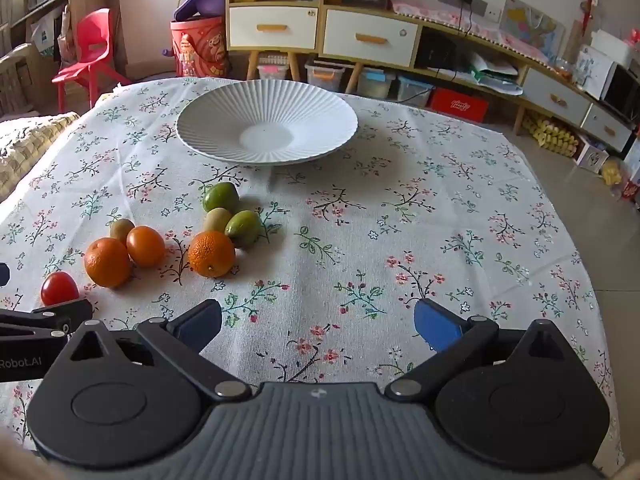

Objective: Organize fruits

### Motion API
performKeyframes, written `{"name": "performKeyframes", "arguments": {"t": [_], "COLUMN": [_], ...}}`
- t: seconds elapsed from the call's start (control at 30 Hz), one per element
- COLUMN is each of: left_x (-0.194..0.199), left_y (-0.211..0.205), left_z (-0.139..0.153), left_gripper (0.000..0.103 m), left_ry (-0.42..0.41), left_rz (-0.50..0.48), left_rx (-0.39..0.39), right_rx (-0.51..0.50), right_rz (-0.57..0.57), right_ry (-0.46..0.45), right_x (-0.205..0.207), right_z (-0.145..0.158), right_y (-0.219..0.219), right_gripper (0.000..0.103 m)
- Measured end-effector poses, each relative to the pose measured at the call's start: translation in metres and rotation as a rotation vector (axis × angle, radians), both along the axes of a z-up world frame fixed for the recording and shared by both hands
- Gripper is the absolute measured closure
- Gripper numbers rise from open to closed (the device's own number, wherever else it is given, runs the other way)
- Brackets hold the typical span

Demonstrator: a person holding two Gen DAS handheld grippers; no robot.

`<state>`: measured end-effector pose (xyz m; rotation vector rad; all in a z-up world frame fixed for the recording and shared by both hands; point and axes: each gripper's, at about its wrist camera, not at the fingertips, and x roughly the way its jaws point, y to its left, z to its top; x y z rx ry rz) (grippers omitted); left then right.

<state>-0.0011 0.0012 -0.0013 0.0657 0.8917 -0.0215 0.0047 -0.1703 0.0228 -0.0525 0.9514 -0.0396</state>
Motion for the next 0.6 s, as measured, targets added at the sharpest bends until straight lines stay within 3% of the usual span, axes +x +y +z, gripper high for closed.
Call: {"name": "performKeyframes", "arguments": {"t": [0.6], "left_x": [0.0036], "left_y": [0.0009], "left_z": [-0.0058], "left_gripper": [0.011], "left_ry": [0.047], "left_rz": [-0.003], "left_rx": [0.021], "right_rx": [-0.008], "right_rz": [0.021], "right_ry": [0.005], "right_x": [-0.0005], "right_z": [-0.0041], "right_y": [0.0066], "right_gripper": [0.0]}}
